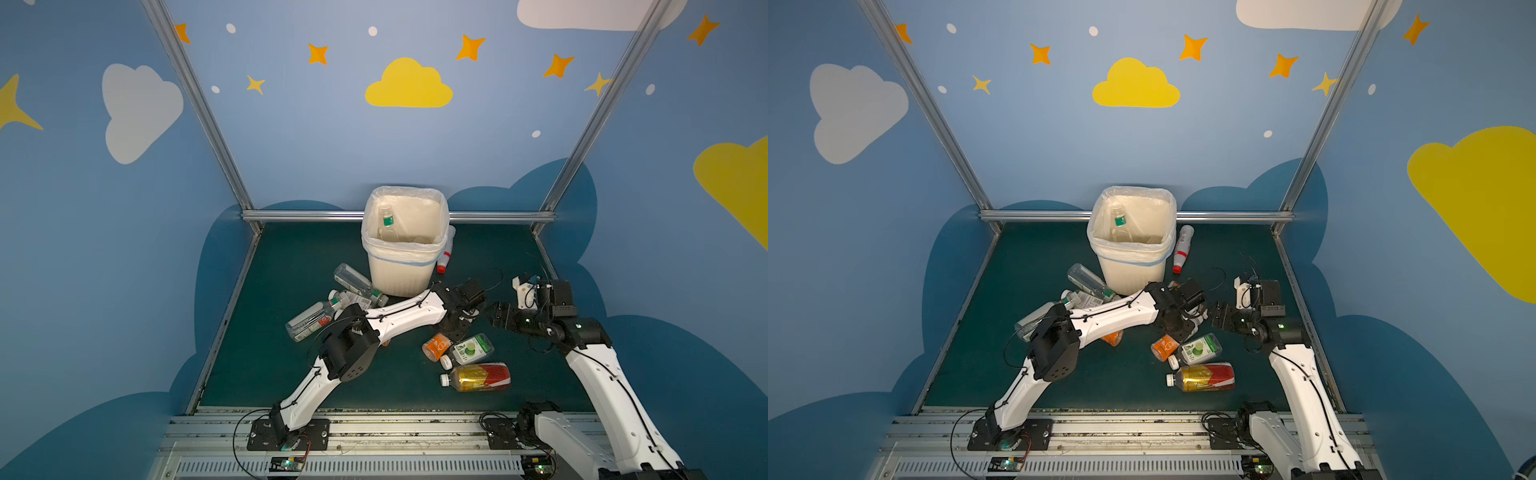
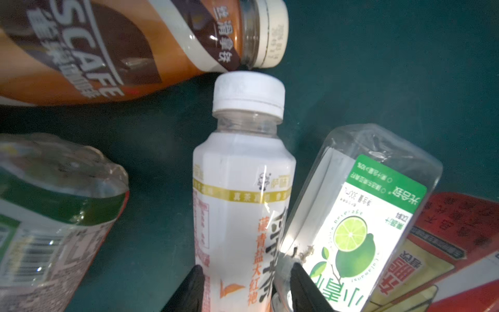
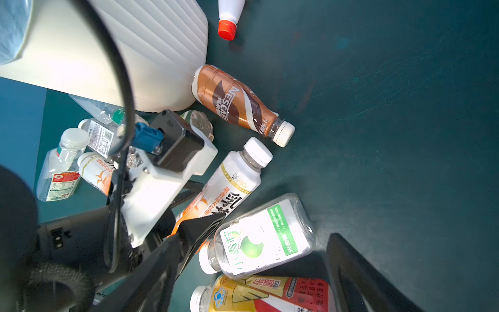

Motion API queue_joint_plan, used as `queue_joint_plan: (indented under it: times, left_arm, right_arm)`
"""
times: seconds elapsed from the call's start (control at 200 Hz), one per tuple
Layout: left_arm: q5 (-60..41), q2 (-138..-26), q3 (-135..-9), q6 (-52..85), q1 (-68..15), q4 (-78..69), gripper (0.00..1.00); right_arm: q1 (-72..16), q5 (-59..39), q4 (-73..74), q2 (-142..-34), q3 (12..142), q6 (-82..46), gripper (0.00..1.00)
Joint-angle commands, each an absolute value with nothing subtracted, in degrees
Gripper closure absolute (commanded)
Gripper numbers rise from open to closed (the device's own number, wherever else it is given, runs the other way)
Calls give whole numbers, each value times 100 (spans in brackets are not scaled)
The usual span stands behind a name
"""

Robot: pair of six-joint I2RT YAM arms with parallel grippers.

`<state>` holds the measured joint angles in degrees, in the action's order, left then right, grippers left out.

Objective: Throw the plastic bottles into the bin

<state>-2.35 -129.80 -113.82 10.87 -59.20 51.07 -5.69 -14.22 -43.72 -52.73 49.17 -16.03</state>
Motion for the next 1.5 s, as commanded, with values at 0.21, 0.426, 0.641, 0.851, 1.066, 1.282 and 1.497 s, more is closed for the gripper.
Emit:
queue_joint_plan:
  times: [0.21,0.426,0.641,0.851,1.066,1.282,1.497]
  left_arm:
    - [-159,-13391,-11602,971,-5912,5401,45]
    - [-154,-13455,-11600,966,-5908,5379,48]
    - [-107,-13448,-11425,920,-5900,5288,54]
    - [30,-12864,-11044,949,-5884,5100,60]
    - [206,-12201,-10793,899,-5858,5050,60]
    - [67,-11885,-10811,879,-5839,5195,57]
    - [140,-12072,-10725,940,-5854,5286,44]
  right_arm:
    - [-529,-1521,-4382,-5194,4959,-1532,13]
    - [-471,-1491,-4395,-5146,4957,-1548,13]
    - [-389,-1477,-4403,-5050,4991,-1556,13]
    - [-310,-1374,-4414,-4848,5027,-1602,13]
    - [-195,-1267,-4461,-4616,5087,-1627,13]
    - [-124,-1274,-4508,-4505,5150,-1644,13]
    - [-101,-1379,-4603,-4474,5228,-1637,13]
